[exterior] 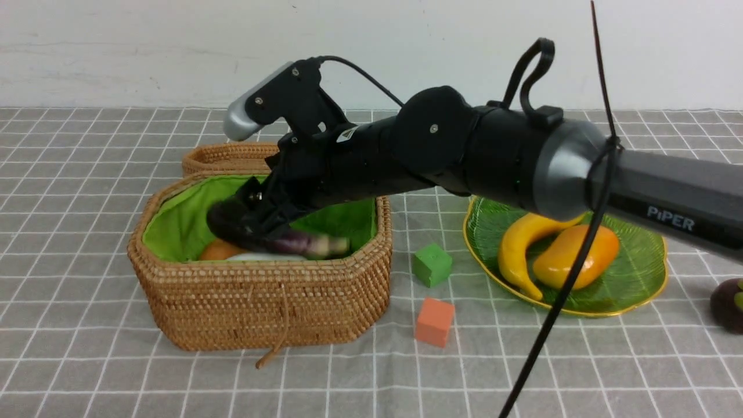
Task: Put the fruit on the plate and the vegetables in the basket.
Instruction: Grab an eggplant with your right arm and place it in the basket on the left, then use the right arm to grab a mangosteen and put it into the right plate
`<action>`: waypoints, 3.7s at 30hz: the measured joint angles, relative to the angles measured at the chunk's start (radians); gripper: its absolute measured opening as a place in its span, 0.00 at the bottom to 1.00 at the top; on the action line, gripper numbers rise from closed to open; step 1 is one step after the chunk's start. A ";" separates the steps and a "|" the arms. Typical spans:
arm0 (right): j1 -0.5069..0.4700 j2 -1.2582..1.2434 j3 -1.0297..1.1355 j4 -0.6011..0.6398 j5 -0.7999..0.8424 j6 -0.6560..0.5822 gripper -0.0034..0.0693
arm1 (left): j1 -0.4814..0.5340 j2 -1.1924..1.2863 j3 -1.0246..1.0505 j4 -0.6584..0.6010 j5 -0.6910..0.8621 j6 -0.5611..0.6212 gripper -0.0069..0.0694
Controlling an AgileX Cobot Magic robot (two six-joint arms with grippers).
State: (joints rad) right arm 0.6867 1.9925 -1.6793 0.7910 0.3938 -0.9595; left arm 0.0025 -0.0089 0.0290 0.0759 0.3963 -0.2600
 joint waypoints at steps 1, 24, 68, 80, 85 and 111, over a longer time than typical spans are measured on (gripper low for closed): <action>-0.007 -0.011 0.000 -0.008 0.019 0.000 0.98 | 0.000 0.000 0.000 0.000 0.000 0.000 0.36; -0.842 -0.277 0.260 -0.702 0.727 1.012 0.79 | 0.000 0.000 0.000 0.000 0.000 0.000 0.39; -0.945 -0.157 0.426 -0.772 0.442 1.164 0.73 | 0.000 0.000 0.000 0.000 0.000 0.001 0.40; -0.838 -0.187 0.411 -0.413 0.350 0.836 0.73 | 0.000 0.000 0.000 0.000 0.000 0.001 0.40; -0.761 -0.187 0.410 -0.408 0.269 0.812 0.73 | 0.000 0.000 0.000 0.000 0.000 0.001 0.40; -0.756 -0.306 0.410 -0.595 0.395 0.919 0.87 | 0.000 0.000 0.000 0.000 0.000 0.002 0.40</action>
State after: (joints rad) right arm -0.0691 1.6862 -1.2694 0.1961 0.7885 -0.0406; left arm 0.0025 -0.0089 0.0290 0.0759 0.3963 -0.2584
